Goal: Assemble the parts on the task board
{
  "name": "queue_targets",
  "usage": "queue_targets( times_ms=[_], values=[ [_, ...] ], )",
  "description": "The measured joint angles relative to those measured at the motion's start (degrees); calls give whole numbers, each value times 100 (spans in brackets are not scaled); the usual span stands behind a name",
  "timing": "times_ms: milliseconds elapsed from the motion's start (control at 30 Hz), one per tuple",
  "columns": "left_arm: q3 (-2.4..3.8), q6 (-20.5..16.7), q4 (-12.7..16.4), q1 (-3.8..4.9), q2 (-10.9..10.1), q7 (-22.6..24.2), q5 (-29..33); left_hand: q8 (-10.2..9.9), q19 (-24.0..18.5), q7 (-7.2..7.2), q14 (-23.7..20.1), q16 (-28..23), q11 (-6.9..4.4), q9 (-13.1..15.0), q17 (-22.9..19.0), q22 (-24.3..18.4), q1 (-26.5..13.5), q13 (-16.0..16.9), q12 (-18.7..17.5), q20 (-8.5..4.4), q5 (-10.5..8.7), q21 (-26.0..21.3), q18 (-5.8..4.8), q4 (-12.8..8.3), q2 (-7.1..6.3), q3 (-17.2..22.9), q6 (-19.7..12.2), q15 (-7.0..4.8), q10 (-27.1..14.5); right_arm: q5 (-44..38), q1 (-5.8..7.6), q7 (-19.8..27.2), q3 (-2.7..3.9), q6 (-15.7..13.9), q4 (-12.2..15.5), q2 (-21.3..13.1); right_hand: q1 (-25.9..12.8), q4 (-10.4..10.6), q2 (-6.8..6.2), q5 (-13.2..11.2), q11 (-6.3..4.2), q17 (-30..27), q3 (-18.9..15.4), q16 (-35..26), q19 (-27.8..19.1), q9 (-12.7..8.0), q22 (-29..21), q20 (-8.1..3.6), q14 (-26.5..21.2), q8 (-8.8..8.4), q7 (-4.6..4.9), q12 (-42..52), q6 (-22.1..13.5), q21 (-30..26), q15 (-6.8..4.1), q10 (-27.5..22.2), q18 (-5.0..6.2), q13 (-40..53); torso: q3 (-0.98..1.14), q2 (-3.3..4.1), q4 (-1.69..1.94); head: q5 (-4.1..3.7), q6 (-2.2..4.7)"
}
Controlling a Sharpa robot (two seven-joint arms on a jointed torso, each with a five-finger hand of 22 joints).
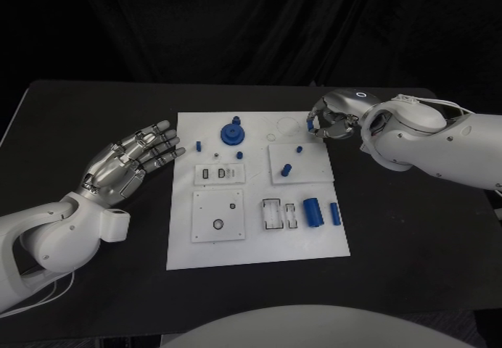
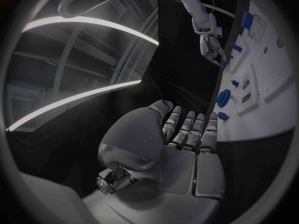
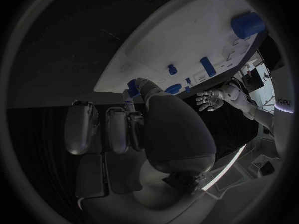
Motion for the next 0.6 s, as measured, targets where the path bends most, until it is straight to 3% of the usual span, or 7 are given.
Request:
queue_targets(
  times_ms=[267,600],
  values=[
    [0,4,-4,0,0,0,1,0,0,0,0,0,0,0,0,0,0,0,0,0,0,0,0,0,0,0,0,0,0,60,0,89,3,-250,264,-4,1,-37,-2,101,0,0,36,0,22,57,-1,-20,0,77,-39,0,22,0,0,0,-1,0,-1,2,3,9,-5],
    [0,5,9,0,-5,0,1,0,0,20,22,0,-1,0,0,0,-23,2,23,0,0,0,0,-15,-23,33,20,22,-1,220,0,372,3,-549,938,84,-21,-53,-38,129,0,0,85,101,87,159,-1,-36,0,193,-35,108,71,134,0,0,0,-1,-3,4,3,73,-37]
  ],
)
